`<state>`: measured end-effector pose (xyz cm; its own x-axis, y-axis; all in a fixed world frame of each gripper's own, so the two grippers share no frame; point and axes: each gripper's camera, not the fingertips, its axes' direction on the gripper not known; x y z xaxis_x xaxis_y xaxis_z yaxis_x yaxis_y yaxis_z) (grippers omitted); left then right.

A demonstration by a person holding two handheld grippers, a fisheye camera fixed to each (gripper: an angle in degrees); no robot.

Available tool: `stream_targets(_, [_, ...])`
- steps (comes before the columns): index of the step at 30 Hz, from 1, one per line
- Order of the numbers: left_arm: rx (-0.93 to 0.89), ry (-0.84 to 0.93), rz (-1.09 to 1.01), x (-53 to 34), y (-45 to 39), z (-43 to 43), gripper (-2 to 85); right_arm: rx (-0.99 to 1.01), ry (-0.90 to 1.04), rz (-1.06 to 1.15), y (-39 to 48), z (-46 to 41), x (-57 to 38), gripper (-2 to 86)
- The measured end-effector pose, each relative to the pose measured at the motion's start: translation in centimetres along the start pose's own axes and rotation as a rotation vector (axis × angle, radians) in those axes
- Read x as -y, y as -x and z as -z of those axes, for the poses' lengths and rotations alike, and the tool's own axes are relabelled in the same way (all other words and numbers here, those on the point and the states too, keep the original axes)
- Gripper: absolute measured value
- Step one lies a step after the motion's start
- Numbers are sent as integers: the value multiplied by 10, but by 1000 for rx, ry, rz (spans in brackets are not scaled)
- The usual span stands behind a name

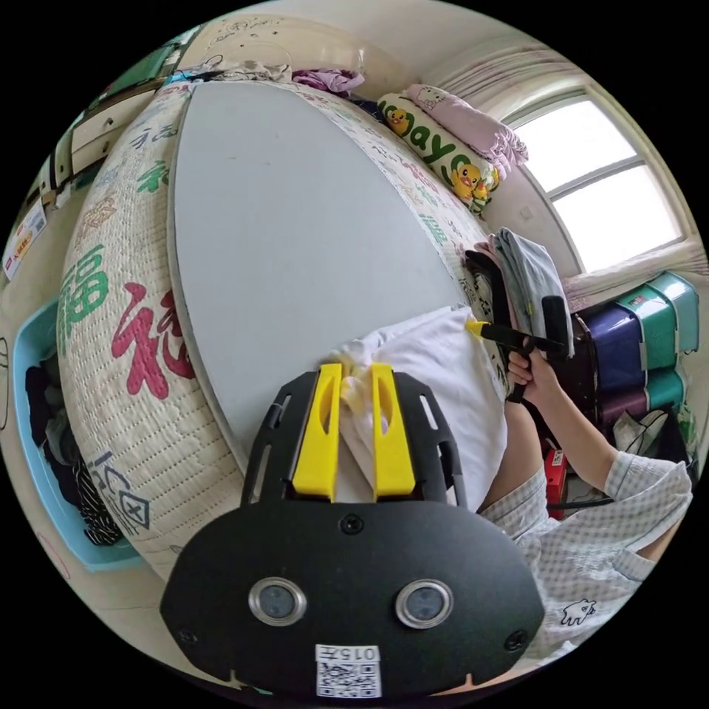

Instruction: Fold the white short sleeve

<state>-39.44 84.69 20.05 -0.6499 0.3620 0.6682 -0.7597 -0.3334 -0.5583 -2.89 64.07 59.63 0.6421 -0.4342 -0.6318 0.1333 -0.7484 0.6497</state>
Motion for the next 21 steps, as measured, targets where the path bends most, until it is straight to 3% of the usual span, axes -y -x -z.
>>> stream_targets(6, [-111,-196,-61,-68,-61,94,24,94,-170,98,51,97,-59,6])
stream_targets(13, [-193,-369,-361,-150,-213,229,12,218,-515,192,99,251,-183,1])
stream_targets(21, [-244,-475,-684,-150,-384,297,11,179,-851,410,151,449,-271,2])
